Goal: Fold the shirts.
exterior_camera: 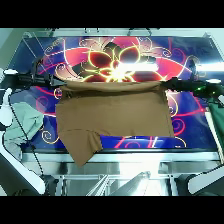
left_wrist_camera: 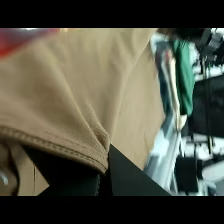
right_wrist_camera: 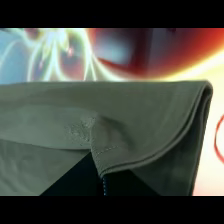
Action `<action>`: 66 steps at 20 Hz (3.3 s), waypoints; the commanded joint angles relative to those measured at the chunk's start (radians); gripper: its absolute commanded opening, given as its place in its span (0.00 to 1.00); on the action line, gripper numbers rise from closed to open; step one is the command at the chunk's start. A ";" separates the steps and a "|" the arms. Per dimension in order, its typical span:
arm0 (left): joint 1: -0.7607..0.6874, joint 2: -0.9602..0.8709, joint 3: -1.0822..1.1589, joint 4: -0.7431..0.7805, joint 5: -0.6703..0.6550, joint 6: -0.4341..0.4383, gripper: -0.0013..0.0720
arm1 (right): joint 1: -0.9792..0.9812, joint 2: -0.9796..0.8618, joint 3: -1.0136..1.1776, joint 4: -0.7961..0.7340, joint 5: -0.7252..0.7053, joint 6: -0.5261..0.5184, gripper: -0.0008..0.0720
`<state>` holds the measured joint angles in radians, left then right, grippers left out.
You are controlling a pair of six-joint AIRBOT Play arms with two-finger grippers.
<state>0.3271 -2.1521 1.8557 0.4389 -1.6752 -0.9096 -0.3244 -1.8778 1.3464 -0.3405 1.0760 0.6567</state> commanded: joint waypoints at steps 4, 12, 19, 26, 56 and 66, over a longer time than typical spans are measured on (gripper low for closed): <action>0.000 0.001 -0.002 0.239 -0.043 -0.104 0.03 | -0.051 -0.007 0.000 -0.072 0.106 0.025 0.03; -0.013 0.000 -0.002 0.330 0.092 -0.146 0.03 | -0.046 -0.072 -0.001 -0.086 0.133 0.051 0.04; -0.018 0.000 0.045 0.330 0.066 -0.227 0.41 | -0.066 -0.054 0.003 -0.114 0.172 0.053 0.55; 0.105 0.113 0.126 0.457 -0.146 -0.453 0.41 | -0.229 0.114 -0.068 -0.484 0.409 0.253 0.53; -0.255 0.650 -1.150 0.588 0.436 -0.393 0.42 | -0.079 0.309 -0.626 -0.486 0.106 0.248 0.41; -0.108 0.818 -1.089 0.661 0.327 -0.353 0.04 | -0.249 0.333 -0.616 -0.496 0.249 0.254 0.03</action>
<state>0.1463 -1.4239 0.7601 1.0958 -1.2850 -1.2675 -0.5014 -1.5558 0.7288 -0.8368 1.3006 0.8902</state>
